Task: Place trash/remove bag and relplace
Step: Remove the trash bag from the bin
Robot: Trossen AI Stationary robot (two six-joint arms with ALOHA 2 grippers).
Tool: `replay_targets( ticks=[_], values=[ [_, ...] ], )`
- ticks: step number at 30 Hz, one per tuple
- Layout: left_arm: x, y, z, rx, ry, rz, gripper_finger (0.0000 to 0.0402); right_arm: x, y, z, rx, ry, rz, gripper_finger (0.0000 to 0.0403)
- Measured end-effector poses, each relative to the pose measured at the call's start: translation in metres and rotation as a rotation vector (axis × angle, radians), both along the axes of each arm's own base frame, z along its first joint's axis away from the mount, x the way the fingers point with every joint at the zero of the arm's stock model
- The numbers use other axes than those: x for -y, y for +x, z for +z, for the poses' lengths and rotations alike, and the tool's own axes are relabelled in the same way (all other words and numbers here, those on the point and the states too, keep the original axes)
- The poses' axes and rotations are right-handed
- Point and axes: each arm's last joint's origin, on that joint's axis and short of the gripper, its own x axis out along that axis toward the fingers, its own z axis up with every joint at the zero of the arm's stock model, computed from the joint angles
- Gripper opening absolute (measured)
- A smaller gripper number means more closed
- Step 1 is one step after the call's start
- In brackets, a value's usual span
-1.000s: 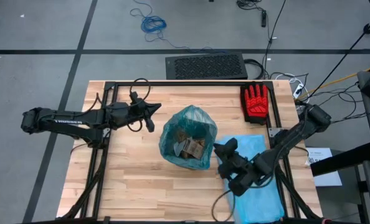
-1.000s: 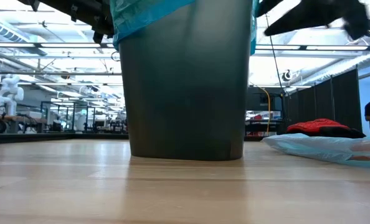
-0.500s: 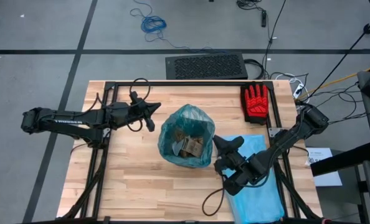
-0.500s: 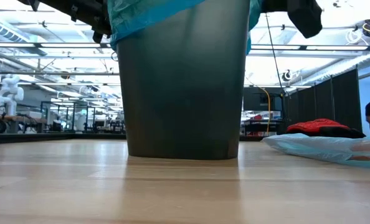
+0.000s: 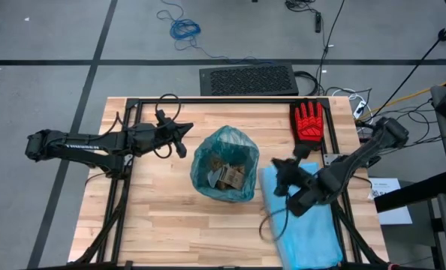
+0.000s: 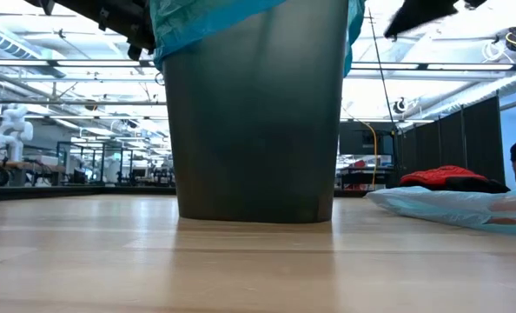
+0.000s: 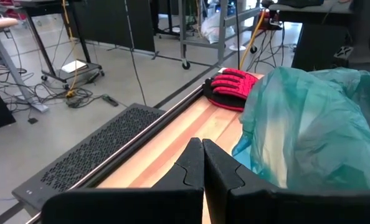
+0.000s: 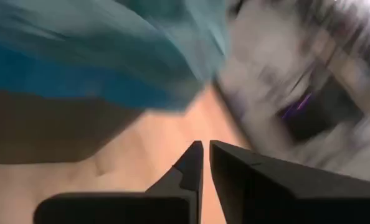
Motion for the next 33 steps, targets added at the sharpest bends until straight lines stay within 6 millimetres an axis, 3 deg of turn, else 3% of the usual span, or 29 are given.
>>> replay_targets(
  ticks=[4, 8, 19, 22, 25, 33],
  values=[
    [0.000, 0.000, -0.001, -0.008, -0.002, 0.001, 0.0001, 0.010, -0.017, -0.009, 0.081, 0.281, -0.052, 0.0006],
    [0.000, 0.000, -0.001, -0.008, -0.002, 0.001, 0.0001, 0.015, -0.026, -0.031, 0.255, 0.533, -0.044, 0.0001],
    [0.000, 0.000, -0.001, -0.007, -0.003, 0.000, 0.0001, 0.029, -0.047, -0.081, 0.994, 1.149, 0.206, 0.0005],
    [0.000, 0.000, -0.001, -0.007, -0.003, 0.000, 0.0001, 0.038, -0.057, -0.093, 1.143, 1.245, 0.215, 0.0027],
    [0.000, 0.000, -0.001, -0.006, -0.004, 0.000, 0.0001, 0.042, -0.059, -0.101, 1.179, 1.300, 0.184, 0.0065],
    [0.000, 0.000, -0.001, 0.006, -0.025, 0.004, 0.0001, 0.042, -0.035, -0.089, 1.172, 1.375, 0.178, 0.0172]
  ],
)
